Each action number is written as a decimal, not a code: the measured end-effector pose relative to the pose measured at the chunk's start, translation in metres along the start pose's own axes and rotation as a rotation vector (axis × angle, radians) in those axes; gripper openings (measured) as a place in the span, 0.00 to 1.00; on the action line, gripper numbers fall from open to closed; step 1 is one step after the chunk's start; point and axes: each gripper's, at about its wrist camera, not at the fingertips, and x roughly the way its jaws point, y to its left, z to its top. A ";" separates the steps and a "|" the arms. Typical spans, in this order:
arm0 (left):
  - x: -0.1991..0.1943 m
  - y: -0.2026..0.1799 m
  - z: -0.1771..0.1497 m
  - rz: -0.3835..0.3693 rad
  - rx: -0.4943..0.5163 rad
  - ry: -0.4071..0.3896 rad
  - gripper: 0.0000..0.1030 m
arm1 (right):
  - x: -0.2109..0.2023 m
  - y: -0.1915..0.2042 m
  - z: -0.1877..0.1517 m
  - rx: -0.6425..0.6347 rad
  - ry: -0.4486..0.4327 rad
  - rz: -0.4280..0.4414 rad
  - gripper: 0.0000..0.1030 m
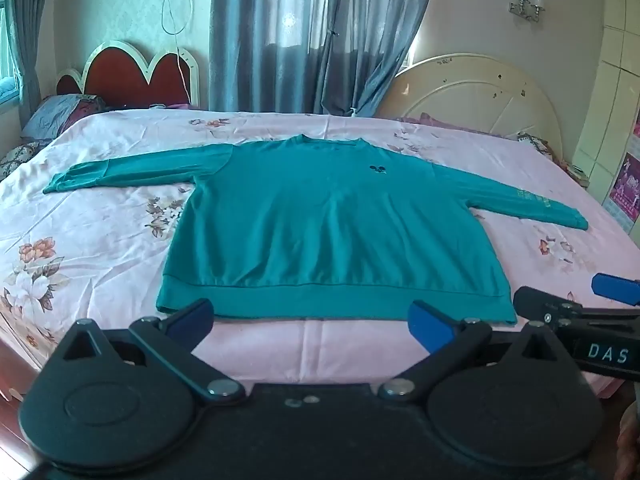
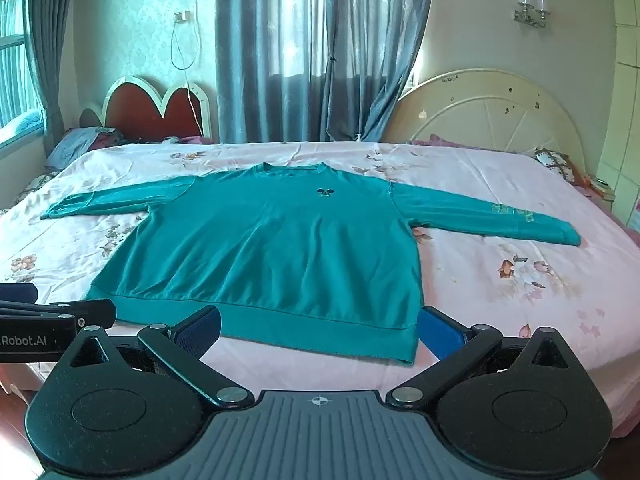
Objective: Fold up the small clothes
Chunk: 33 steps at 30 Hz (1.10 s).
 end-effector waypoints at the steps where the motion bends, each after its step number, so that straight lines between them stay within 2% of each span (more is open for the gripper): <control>1: 0.000 -0.005 -0.003 0.012 0.020 -0.004 1.00 | 0.000 0.000 0.000 0.001 0.000 0.001 1.00; 3: 0.003 -0.013 -0.004 0.022 0.028 0.000 1.00 | 0.000 0.001 -0.001 0.000 -0.005 0.000 1.00; 5: 0.004 -0.006 0.000 -0.001 -0.004 0.006 1.00 | 0.000 0.001 -0.002 0.003 -0.004 -0.001 1.00; 12: 0.002 0.000 0.001 -0.013 -0.006 -0.001 1.00 | -0.001 0.000 -0.001 0.007 -0.010 -0.001 1.00; 33: 0.000 0.005 0.005 0.002 -0.002 -0.015 1.00 | 0.003 0.006 0.003 0.007 -0.008 0.005 1.00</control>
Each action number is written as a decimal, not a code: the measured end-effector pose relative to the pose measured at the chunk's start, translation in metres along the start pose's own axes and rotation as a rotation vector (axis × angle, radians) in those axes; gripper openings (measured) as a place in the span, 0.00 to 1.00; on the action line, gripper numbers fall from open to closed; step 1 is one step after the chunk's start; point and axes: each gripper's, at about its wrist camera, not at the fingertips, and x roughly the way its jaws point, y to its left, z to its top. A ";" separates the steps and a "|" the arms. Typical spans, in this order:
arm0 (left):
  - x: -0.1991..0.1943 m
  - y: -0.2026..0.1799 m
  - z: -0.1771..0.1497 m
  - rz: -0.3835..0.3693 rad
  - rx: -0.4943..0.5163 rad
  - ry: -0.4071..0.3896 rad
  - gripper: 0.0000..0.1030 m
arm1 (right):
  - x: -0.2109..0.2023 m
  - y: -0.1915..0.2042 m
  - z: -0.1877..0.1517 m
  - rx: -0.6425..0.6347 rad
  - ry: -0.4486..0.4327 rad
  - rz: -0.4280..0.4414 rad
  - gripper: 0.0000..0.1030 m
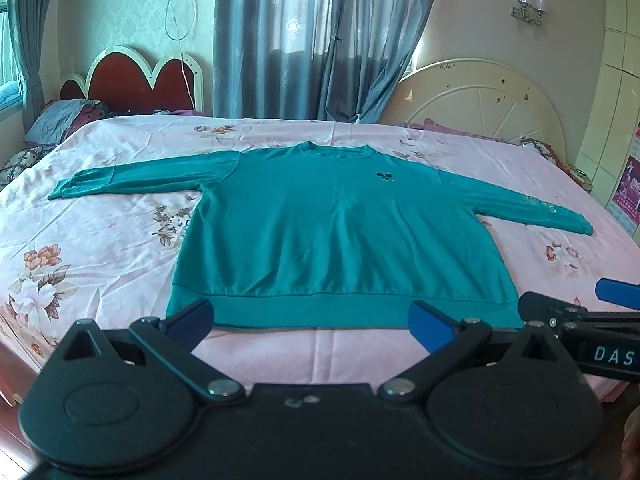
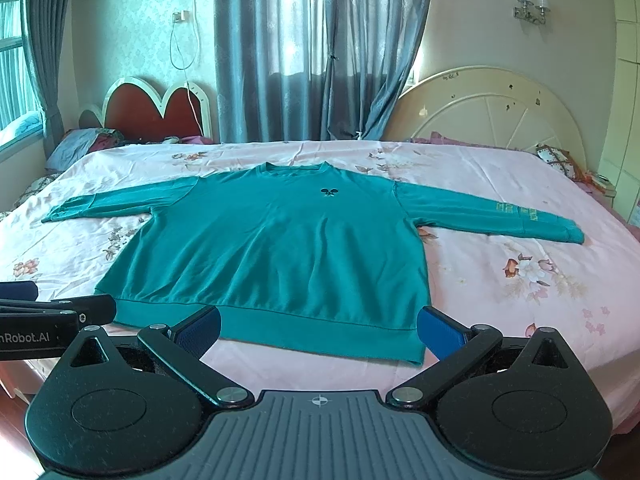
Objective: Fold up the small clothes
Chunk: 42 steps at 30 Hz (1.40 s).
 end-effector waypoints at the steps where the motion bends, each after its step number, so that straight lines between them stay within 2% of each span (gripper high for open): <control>1: 0.000 0.000 0.000 0.000 0.001 0.000 1.00 | 0.000 0.000 0.000 0.000 0.000 0.000 1.00; 42: 0.003 -0.004 0.002 0.000 0.021 0.003 1.00 | 0.004 -0.009 0.000 0.006 0.008 -0.003 1.00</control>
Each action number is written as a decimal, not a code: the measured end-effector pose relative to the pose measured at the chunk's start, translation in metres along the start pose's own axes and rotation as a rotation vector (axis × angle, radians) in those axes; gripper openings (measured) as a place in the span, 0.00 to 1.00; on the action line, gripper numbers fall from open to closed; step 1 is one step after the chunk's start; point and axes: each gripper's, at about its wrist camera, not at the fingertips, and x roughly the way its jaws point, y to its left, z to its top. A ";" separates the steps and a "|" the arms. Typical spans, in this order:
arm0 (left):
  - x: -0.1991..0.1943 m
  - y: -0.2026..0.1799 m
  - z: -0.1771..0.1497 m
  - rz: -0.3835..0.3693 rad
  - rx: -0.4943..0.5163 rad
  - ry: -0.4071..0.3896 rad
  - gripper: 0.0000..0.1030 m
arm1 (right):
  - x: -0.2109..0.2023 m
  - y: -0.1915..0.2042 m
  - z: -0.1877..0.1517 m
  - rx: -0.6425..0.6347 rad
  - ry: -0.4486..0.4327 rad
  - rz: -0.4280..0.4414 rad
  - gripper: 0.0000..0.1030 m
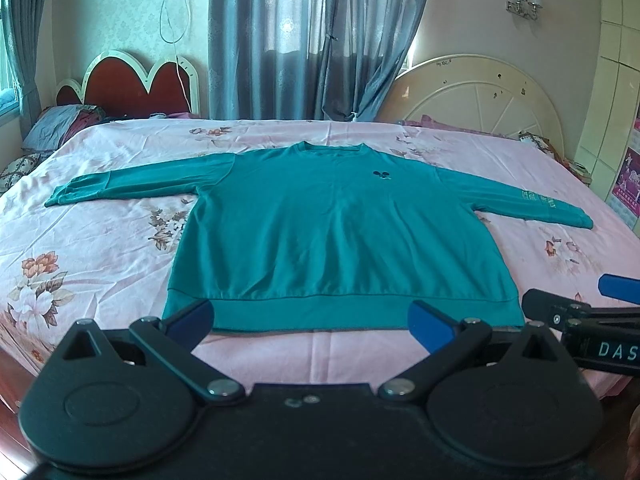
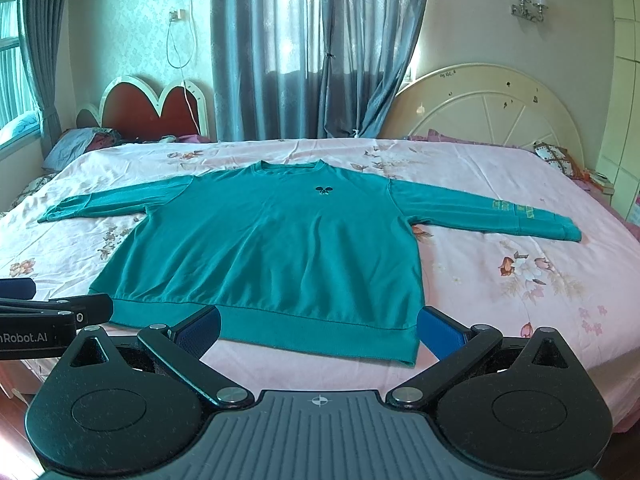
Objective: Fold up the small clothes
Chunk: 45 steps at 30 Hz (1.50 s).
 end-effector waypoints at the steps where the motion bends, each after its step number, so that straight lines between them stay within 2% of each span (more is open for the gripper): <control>1: 0.000 0.000 0.000 0.001 0.000 0.001 1.00 | 0.000 0.000 0.000 0.001 0.000 0.001 1.00; 29: 0.008 0.001 0.002 0.003 -0.002 0.014 1.00 | 0.009 0.004 0.001 0.007 0.008 0.006 1.00; 36: 0.038 0.002 0.026 -0.012 0.024 0.006 1.00 | 0.037 -0.005 0.022 0.043 -0.006 -0.020 1.00; 45: 0.108 -0.012 0.069 -0.071 0.110 -0.001 1.00 | 0.091 -0.033 0.061 0.117 -0.077 -0.072 1.00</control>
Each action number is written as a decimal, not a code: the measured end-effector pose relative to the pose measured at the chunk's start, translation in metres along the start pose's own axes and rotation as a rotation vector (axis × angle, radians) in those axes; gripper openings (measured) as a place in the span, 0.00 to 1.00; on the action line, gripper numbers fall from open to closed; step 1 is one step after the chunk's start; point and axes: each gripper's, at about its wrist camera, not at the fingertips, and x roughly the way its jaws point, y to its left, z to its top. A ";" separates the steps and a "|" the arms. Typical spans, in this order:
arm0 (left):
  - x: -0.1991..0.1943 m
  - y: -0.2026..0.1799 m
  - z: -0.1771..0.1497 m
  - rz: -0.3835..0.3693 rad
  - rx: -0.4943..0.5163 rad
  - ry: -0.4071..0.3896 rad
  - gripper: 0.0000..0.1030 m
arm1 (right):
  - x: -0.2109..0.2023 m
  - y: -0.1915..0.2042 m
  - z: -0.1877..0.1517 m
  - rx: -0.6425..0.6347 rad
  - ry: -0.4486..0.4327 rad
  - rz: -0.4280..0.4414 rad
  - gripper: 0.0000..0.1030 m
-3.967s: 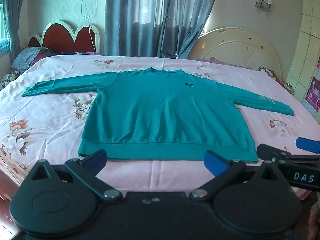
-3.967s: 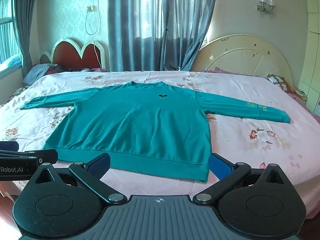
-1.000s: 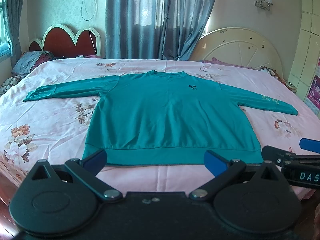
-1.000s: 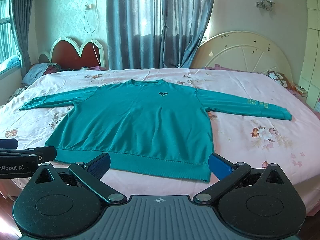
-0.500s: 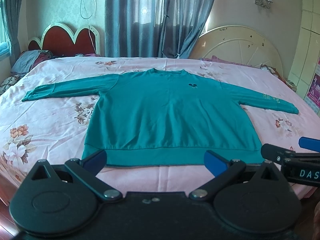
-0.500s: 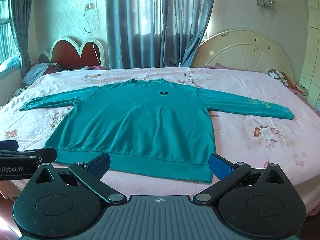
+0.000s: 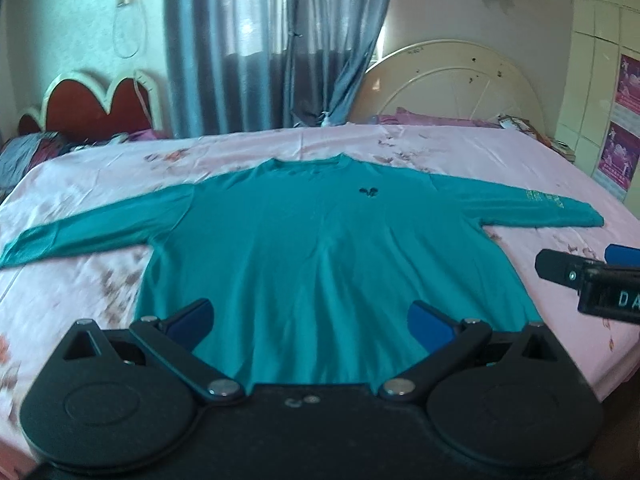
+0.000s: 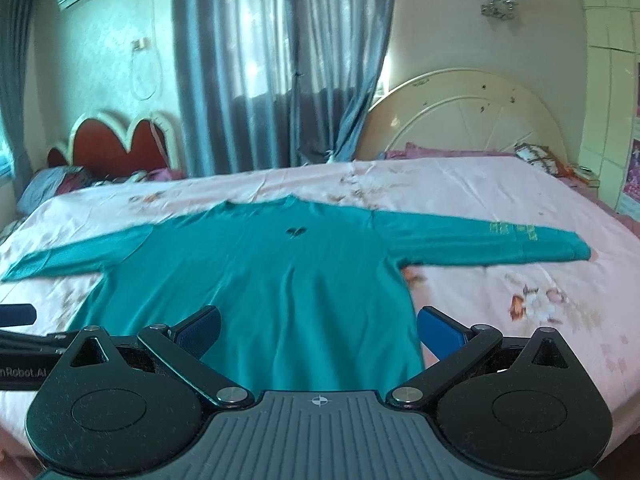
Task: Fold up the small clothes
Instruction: 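Move the right gripper to the printed sleeve cuff and grasp it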
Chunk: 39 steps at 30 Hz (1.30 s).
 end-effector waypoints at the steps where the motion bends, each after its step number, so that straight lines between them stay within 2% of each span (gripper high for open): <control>1: 0.009 0.000 0.006 -0.013 -0.001 0.002 1.00 | 0.007 -0.005 0.004 0.020 -0.003 -0.005 1.00; 5: 0.042 -0.001 0.028 -0.090 0.019 0.028 1.00 | 0.032 -0.031 0.022 0.102 -0.022 -0.057 1.00; 9: 0.076 -0.008 0.045 -0.204 0.009 0.062 1.00 | 0.047 -0.066 0.038 0.171 -0.064 -0.176 1.00; 13: 0.106 -0.031 0.054 -0.225 0.019 0.091 1.00 | 0.059 -0.111 0.050 0.205 -0.086 -0.243 1.00; 17: 0.133 -0.047 0.061 -0.290 -0.014 0.130 0.98 | 0.076 -0.168 0.056 0.259 -0.084 -0.284 0.99; 20: 0.149 -0.063 0.067 -0.218 -0.011 0.139 0.98 | 0.094 -0.213 0.059 0.304 -0.078 -0.305 0.99; 21: 0.156 -0.068 0.071 -0.177 -0.009 0.145 0.98 | 0.100 -0.229 0.061 0.318 -0.073 -0.309 0.92; 23: 0.166 -0.075 0.076 -0.149 -0.029 0.150 0.98 | 0.113 -0.260 0.063 0.354 -0.051 -0.310 0.72; 30: 0.200 -0.097 0.093 -0.071 -0.035 0.195 0.94 | 0.141 -0.348 0.061 0.489 -0.038 -0.346 0.72; 32: 0.207 -0.102 0.097 -0.049 -0.036 0.201 0.94 | 0.152 -0.366 0.058 0.525 -0.028 -0.347 0.62; 33: 0.211 -0.105 0.098 -0.038 -0.031 0.208 0.94 | 0.156 -0.375 0.055 0.540 -0.018 -0.346 0.51; 34: 0.214 -0.108 0.099 -0.027 -0.027 0.217 0.94 | 0.160 -0.383 0.052 0.554 -0.013 -0.343 0.47; 39: 0.224 -0.126 0.099 -0.002 -0.001 0.242 0.94 | 0.161 -0.417 0.033 0.666 -0.012 -0.330 0.47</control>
